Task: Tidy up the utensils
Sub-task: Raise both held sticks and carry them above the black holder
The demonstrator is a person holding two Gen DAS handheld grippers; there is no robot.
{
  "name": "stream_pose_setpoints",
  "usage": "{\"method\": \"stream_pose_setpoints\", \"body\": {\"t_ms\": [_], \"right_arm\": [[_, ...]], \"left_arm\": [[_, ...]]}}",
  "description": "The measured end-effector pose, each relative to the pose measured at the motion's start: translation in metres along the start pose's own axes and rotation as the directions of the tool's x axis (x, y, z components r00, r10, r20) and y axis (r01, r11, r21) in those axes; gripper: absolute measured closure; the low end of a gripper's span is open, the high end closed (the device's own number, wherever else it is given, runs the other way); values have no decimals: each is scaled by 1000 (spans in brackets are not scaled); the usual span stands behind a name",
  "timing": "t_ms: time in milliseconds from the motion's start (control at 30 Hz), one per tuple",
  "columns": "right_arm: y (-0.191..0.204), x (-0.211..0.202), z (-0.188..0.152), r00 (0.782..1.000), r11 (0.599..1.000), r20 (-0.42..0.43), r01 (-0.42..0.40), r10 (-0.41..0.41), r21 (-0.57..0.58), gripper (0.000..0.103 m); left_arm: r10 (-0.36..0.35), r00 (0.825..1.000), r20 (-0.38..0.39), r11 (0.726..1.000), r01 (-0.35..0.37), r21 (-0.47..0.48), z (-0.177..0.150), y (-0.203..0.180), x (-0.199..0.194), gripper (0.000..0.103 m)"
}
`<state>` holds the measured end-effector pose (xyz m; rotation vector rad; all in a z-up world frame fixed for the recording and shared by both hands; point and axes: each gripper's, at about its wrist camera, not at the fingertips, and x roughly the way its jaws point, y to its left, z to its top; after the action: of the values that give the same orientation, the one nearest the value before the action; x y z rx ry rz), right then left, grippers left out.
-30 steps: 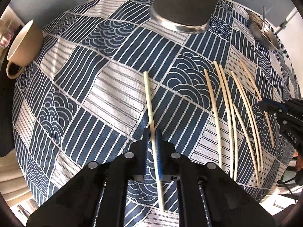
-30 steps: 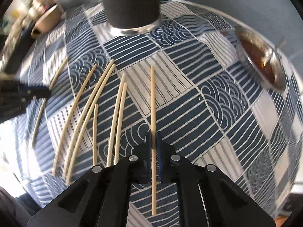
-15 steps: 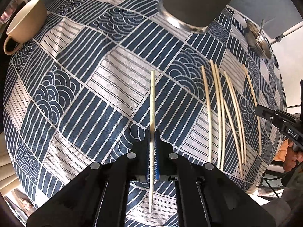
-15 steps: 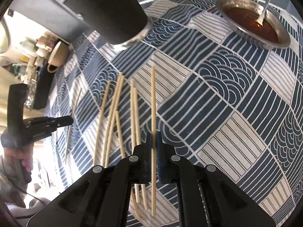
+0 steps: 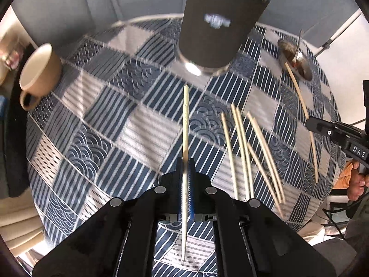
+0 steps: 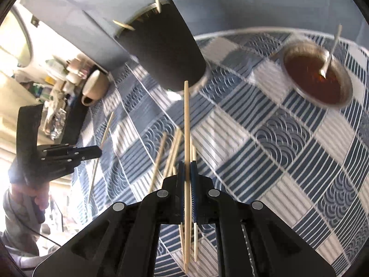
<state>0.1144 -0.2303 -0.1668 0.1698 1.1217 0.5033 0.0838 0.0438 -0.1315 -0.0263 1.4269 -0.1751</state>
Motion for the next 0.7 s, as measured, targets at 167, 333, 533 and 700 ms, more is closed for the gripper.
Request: {"method": "stream_pose_setpoints", "body": {"t_ms": [167,333,533,700], "right_arm": [[11,-17,17,998,999,58,-37,39,-26,98],[25,-32,39,993,996,101,-55,62,-71,98],[46,-50,69,984,987,163,-47,73,-155,98],[59,-58,92,975,979,203,-46,87,-199,98]], "left_arm": [[11,999,49,1000,-12,15,22,-11,-20,98],[2,995,97,1000,-3,6,46,-16,-38,98],[-3,988,157,999,-2,34,68,-20,-63,98],[8,982,191,1000,-13,27,91,-19,-80,98]]}}
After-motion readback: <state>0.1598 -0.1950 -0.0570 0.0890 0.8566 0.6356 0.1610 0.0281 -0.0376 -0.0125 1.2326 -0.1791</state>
